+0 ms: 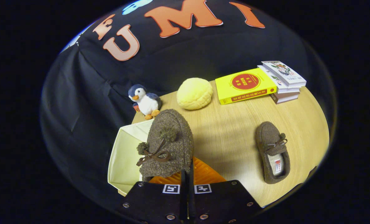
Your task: Open the storage box then place both shoes into the box .Put the left shoe in first, then the right shoe, with the right side of both shoes facing outward in a uniform manner.
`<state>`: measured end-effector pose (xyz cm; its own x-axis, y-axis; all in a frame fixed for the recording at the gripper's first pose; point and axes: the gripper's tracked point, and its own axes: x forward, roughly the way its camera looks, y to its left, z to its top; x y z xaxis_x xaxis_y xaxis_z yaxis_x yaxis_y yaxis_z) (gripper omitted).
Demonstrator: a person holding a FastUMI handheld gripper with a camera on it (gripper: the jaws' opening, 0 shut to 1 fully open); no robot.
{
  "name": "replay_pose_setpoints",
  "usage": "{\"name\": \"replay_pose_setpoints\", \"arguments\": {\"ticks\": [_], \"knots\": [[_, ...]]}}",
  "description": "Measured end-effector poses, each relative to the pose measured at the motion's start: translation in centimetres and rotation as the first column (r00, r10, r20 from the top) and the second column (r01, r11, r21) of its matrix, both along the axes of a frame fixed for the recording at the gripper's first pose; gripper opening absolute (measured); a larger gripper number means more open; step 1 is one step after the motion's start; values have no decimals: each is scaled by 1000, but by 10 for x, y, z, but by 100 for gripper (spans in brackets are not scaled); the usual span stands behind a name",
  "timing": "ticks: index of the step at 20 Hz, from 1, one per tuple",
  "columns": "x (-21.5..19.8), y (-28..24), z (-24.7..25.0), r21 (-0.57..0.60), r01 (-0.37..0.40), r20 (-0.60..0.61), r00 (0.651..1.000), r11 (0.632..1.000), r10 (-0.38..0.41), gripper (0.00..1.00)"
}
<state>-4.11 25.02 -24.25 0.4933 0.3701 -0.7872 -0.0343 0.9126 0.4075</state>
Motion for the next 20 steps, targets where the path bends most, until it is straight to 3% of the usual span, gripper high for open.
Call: {"name": "replay_pose_setpoints", "arguments": {"ticks": [8, 13, 20], "knots": [[4, 91, 28, 31, -63, -10, 998, 998, 63, 3], [0, 145, 2, 18, -102, -55, 993, 995, 103, 3], [-10, 198, -59, 12, -133, -215, 968, 991, 132, 3]]}}
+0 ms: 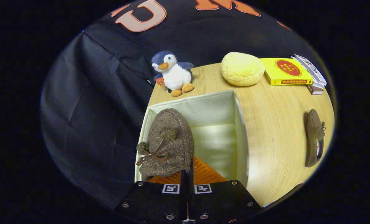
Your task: Open the storage box then place both shoes into the box .Put the left shoe in first, then the right shoe, with the right side of both shoes facing outward in a uniform manner.
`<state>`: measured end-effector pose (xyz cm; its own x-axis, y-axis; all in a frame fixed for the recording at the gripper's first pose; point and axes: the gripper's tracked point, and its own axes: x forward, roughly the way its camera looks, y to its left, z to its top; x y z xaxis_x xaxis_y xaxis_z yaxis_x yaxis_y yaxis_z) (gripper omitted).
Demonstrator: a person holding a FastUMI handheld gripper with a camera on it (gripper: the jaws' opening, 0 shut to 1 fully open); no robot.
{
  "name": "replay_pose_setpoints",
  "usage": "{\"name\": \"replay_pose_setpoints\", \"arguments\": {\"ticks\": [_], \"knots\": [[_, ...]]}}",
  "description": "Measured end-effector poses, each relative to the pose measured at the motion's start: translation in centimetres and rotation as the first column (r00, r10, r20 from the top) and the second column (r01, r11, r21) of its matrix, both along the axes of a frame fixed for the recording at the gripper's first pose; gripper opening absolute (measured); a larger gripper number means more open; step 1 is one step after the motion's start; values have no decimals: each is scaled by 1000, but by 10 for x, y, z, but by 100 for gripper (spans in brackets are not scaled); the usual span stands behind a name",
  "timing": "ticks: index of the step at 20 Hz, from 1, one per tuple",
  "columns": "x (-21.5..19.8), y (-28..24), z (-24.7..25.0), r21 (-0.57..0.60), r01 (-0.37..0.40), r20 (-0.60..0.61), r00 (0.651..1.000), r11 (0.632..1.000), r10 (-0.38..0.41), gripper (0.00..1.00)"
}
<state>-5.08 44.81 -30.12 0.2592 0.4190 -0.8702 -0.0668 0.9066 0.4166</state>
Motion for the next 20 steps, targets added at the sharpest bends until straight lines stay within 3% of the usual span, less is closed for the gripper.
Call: {"name": "replay_pose_setpoints", "arguments": {"ticks": [8, 10, 15, 20], "knots": [[-19, 21, -59, -84, -45, -164, 986, 995, 31, 4], [-24, 29, -50, -28, -71, -183, 981, 997, 65, 12], [-33, 31, 2, 121, -131, -117, 982, 984, 146, 51], [-22, -15, 69, 179, -172, 48, 985, 969, 166, 73]]}}
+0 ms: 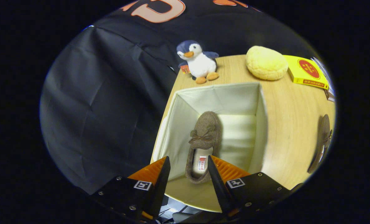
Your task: Open the storage box then place both shoes into the box .Put the left shoe in first, then the right shoe, with the right side of both shoes facing outward in a uniform manner.
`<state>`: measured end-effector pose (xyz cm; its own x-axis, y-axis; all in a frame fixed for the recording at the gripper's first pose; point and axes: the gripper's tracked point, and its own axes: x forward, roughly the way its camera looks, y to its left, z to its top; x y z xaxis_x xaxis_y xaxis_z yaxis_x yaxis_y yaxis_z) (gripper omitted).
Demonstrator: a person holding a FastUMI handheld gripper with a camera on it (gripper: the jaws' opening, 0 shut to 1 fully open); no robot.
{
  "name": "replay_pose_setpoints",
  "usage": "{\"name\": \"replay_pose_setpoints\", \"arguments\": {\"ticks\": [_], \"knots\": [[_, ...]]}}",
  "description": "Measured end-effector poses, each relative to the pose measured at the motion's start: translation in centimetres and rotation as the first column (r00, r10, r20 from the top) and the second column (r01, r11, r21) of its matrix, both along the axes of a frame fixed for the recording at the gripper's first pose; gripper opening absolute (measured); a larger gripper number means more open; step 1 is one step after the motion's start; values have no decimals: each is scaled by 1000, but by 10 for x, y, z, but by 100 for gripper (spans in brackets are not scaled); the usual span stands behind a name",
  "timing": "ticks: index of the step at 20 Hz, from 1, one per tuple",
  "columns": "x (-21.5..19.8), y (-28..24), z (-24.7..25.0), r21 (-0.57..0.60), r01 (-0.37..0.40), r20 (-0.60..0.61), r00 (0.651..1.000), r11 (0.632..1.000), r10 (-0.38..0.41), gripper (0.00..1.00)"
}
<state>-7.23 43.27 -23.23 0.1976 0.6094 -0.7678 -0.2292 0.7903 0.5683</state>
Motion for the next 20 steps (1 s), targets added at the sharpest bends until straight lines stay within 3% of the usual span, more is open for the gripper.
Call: {"name": "replay_pose_setpoints", "arguments": {"ticks": [3, 9, 15, 20], "knots": [[12, -46, 23, 3, 32, 96, 995, 999, -32, 85], [14, -164, 12, -82, 115, 193, 976, 990, -98, 96], [8, -280, -34, -205, 215, 181, 967, 955, -178, 98], [-2, -355, -76, -303, 240, 157, 967, 922, -200, 97]]}}
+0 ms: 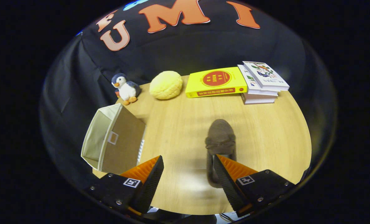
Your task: Open the storage box then place both shoes into the box .Put the left shoe in first, then the right shoe, with the right side of both shoes facing outward in a uniform manner.
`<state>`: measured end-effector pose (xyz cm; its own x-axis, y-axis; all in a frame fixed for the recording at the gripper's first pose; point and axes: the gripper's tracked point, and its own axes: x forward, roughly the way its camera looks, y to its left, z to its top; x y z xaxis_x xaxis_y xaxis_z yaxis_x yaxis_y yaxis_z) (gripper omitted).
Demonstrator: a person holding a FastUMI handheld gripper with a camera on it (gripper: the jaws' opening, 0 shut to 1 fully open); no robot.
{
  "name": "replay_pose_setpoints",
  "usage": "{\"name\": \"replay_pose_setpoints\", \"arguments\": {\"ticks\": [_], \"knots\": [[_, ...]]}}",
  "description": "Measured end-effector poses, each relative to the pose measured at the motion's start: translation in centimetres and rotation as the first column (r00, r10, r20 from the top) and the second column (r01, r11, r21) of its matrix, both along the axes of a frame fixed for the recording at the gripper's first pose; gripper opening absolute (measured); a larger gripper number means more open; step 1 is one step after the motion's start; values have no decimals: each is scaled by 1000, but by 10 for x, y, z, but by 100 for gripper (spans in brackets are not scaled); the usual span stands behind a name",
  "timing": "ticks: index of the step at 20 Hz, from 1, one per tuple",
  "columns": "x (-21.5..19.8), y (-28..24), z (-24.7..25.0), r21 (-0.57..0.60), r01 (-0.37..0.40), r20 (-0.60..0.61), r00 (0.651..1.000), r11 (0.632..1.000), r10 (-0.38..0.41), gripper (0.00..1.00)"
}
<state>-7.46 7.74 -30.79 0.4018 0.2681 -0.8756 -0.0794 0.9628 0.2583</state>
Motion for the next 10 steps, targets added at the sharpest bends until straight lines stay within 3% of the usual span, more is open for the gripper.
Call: {"name": "replay_pose_setpoints", "arguments": {"ticks": [5, 10], "knots": [[-6, -52, -41, -122, -34, -10, 999, 992, 33, 91], [2, -67, -83, -164, -73, -24, 997, 984, 70, 83]]}}
